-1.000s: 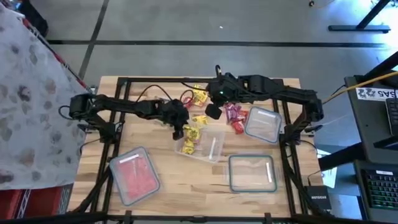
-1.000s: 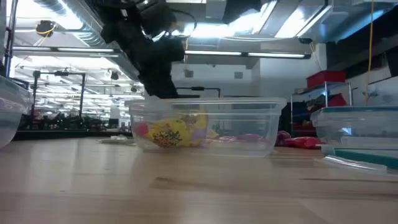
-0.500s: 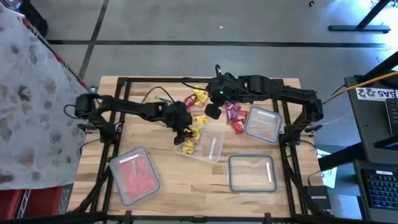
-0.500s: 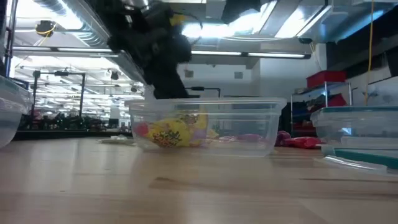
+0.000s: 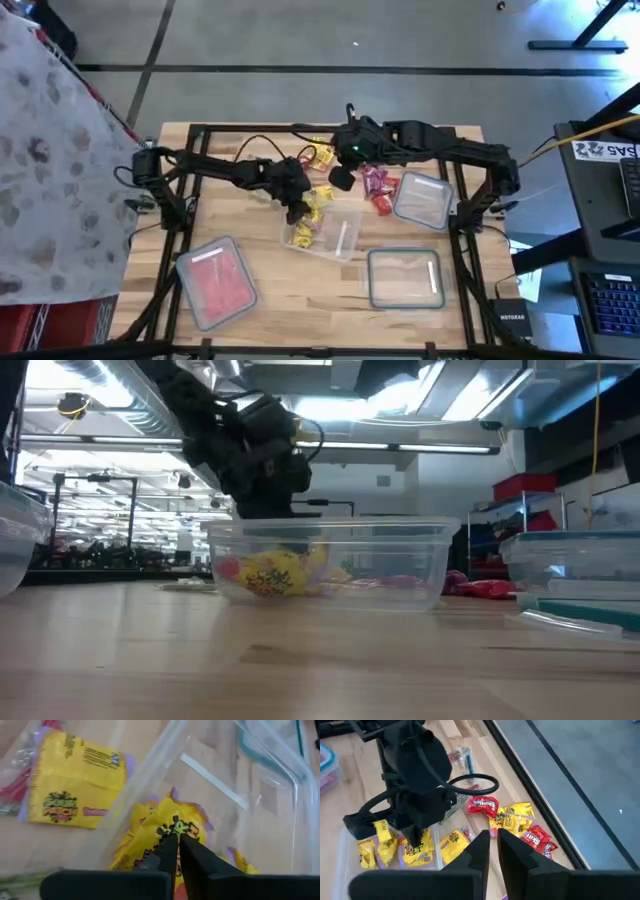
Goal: Sort candy
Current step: Put the yellow candy into the rectangular transparent bin
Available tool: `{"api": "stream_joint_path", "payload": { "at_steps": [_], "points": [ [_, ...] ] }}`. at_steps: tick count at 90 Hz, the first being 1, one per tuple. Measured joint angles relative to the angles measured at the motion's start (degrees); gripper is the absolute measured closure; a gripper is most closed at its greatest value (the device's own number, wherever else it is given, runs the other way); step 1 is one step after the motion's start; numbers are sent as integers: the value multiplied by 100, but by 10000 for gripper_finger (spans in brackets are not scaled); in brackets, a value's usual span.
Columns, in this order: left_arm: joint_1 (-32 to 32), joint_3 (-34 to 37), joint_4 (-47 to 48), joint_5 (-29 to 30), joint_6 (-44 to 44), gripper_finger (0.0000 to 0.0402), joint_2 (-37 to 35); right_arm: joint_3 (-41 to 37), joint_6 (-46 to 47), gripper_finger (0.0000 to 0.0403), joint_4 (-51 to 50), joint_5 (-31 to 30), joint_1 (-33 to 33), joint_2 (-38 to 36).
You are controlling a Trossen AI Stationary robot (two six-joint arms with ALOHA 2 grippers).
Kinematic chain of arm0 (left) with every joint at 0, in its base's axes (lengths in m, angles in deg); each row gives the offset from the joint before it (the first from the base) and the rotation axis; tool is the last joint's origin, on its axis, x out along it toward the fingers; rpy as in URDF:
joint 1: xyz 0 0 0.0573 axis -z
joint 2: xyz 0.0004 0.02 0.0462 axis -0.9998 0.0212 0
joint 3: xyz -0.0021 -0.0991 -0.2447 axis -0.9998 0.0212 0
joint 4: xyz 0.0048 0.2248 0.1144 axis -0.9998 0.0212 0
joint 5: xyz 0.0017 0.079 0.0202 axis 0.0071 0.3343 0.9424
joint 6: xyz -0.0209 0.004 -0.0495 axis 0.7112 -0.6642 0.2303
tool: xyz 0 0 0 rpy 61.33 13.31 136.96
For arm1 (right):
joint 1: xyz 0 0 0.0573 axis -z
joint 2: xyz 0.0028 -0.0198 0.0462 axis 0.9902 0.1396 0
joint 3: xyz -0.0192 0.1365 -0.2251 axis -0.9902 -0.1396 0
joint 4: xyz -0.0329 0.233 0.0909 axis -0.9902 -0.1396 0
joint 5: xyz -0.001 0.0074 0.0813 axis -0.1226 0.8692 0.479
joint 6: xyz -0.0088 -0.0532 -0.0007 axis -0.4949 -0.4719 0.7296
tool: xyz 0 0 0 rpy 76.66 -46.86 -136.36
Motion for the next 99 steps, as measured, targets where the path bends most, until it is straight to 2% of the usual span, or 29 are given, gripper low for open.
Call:
{"api": "stream_joint_path", "payload": {
  "at_steps": [19, 34, 52, 63, 69, 75, 84, 99],
  "points": [
    [-146, -4, -10, 514, -13, 399, 31, 0, -7, 379, 0, -13, 0, 0],
    [-151, 2, 121, 328, 465, 399, -88, 0, -8, 379, -81, 47, 0, 0],
    [-158, -206, 649, 197, 845, 399, -863, -2, -53, 379, -276, 140, 7, 0],
    [-284, -474, 736, 879, 627, 398, -1260, -2, -167, 379, -302, 76, 40, 0],
    [-476, -639, 707, 1349, 420, 398, -1303, -2, -165, 379, -302, 5, 55, 0],
    [-741, -720, 733, 1519, 158, 398, -1216, -2, -131, 379, -305, -63, 102, 0],
    [-1182, -763, 748, 1322, -131, 397, -941, -3, 101, 379, -311, -29, 197, 0],
    [-1729, -763, 894, 494, -202, 365, -478, -286, 280, 371, 96, 618, 540, -13]
  ]
}}
